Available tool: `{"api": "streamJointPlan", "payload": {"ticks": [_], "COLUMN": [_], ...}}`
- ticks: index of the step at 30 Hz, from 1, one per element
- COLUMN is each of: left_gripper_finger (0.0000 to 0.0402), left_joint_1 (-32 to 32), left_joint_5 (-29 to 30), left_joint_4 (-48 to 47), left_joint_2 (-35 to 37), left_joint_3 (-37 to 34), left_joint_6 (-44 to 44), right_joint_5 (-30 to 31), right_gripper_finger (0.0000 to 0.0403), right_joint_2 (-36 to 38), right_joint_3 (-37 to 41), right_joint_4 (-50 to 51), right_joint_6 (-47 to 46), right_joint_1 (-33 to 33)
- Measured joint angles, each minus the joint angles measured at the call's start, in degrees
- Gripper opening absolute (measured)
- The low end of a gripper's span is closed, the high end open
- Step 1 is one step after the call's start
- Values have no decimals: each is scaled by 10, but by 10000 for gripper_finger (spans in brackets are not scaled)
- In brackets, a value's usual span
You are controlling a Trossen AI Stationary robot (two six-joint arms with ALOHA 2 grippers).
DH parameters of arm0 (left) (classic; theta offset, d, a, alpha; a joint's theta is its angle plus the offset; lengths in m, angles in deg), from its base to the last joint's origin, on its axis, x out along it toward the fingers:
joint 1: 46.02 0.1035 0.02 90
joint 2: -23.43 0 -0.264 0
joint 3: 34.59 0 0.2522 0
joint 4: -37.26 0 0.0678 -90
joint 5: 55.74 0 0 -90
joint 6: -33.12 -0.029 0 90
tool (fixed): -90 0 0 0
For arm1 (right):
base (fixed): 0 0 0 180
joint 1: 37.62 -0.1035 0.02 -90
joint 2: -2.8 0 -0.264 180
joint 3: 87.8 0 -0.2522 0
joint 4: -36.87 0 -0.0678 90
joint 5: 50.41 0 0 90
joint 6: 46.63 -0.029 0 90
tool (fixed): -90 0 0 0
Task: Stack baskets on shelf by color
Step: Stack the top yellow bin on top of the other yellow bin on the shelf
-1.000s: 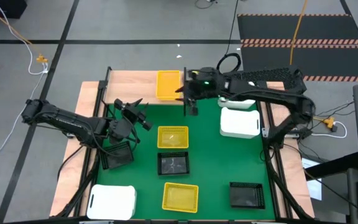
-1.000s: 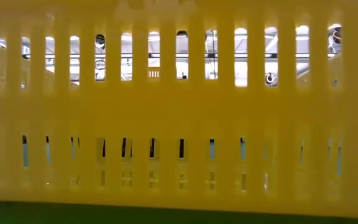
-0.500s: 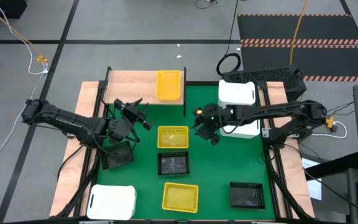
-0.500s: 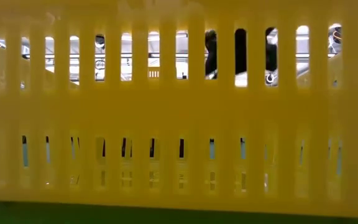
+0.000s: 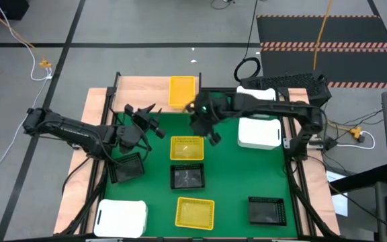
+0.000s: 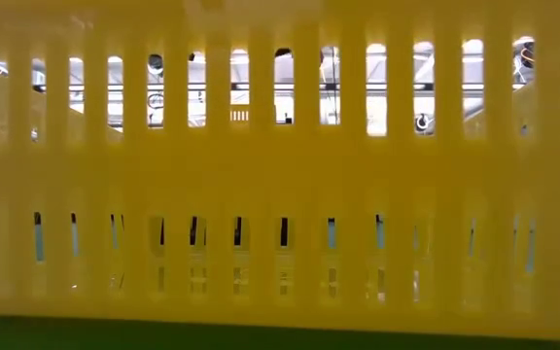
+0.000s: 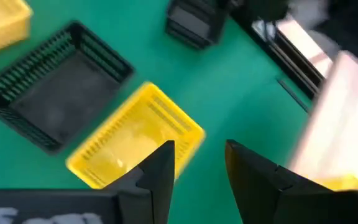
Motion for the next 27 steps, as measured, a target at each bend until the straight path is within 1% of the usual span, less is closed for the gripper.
{"api": "streamJointPlan", "payload": {"ticks": [2, 3, 5, 7, 8, 12, 18, 23, 27], "left_gripper_finger": [145, 145, 145, 145, 145, 145, 145, 145, 145], "left_joint_1": [0, 0, -3, -8, -12, -24, -26, -24, -21], "left_joint_5": [-2, -3, -4, -9, -11, -11, -11, -11, -11], "left_joint_4": [-9, -13, -19, -32, -39, -57, -69, -65, -59], "left_joint_2": [0, 0, 0, 0, 0, 0, 0, 0, 0], "left_joint_3": [0, 0, 0, 0, 0, 0, 0, 0, 0], "left_joint_6": [3, 6, 10, 16, 18, 21, 31, 37, 40], "right_joint_5": [40, 44, 22, -13, -16, 14, 14, 15, 50], "right_gripper_finger": [134, 134, 134, 134, 134, 134, 134, 134, 134], "right_joint_2": [-40, -59, -91, -112, -120, -131, -95, -65, -33], "right_joint_3": [-59, -82, -109, -114, -109, -55, 53, 143, 194], "right_joint_4": [37, 48, 70, 99, 116, 162, 172, 132, 87], "right_joint_6": [11, 7, -13, -17, -12, 23, 40, 100, 136], "right_joint_1": [-1, -4, -12, -20, -24, -31, -31, -33, -42]}}
